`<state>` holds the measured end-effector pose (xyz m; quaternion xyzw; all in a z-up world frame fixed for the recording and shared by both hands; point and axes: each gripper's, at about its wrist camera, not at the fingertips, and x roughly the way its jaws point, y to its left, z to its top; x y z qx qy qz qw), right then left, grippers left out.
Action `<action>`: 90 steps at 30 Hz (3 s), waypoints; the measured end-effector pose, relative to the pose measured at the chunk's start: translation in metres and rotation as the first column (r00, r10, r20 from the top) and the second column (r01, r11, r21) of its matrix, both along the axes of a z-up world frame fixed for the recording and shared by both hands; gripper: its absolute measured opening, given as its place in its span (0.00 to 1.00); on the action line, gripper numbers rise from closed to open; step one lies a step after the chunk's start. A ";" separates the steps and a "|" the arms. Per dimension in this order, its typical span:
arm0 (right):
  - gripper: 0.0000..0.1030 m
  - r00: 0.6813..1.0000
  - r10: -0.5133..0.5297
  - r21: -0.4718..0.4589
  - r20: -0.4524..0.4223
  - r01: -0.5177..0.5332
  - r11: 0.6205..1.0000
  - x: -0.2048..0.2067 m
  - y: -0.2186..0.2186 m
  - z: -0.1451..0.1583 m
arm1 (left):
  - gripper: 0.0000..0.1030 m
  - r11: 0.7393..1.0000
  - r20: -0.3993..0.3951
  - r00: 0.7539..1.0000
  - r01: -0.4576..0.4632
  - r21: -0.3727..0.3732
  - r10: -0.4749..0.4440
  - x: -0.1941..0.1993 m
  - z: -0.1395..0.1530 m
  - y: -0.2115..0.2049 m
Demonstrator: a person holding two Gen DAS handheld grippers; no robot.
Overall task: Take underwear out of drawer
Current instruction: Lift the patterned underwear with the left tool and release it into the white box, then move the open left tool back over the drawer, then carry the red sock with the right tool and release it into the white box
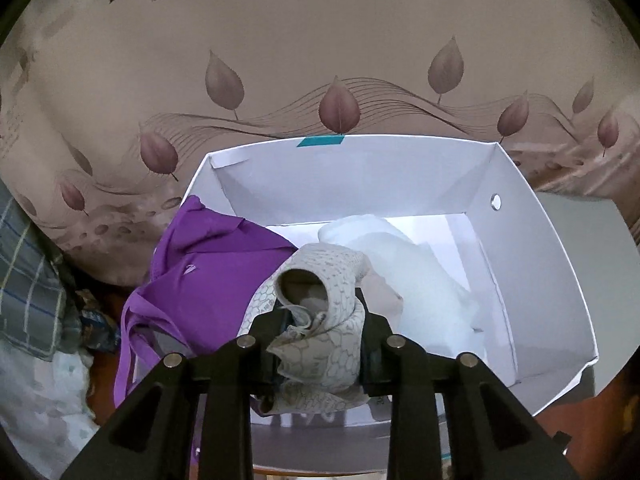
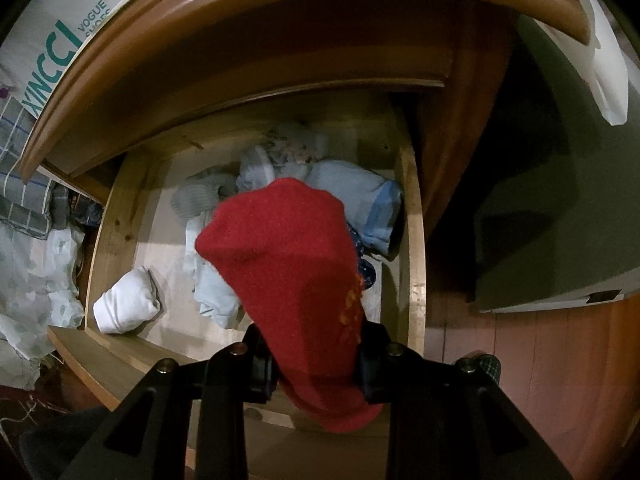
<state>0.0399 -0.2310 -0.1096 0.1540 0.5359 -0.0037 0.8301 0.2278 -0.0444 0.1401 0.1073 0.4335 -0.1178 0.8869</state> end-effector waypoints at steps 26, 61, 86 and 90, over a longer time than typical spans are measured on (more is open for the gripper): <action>0.29 1.000 0.020 -0.032 0.009 -0.019 0.999 0.000 0.004 0.002 | 0.75 0.991 0.192 0.975 -0.090 -0.104 0.109 -0.066 0.058 0.051; 0.28 0.990 0.048 -0.339 0.133 0.000 0.941 -0.004 0.029 0.092 | 0.88 0.788 -0.033 0.787 -0.615 0.023 0.616 -0.136 -0.159 0.223; 0.29 0.915 0.140 -0.316 0.377 -0.015 0.949 0.080 0.038 0.333 | 0.88 0.713 -0.020 0.713 -0.701 -0.012 0.700 -0.136 -0.145 0.267; 0.29 0.924 0.136 -0.344 0.358 -0.005 0.939 0.120 0.043 0.331 | 0.88 0.695 -0.024 0.695 -0.719 -0.014 0.719 -0.136 -0.145 0.276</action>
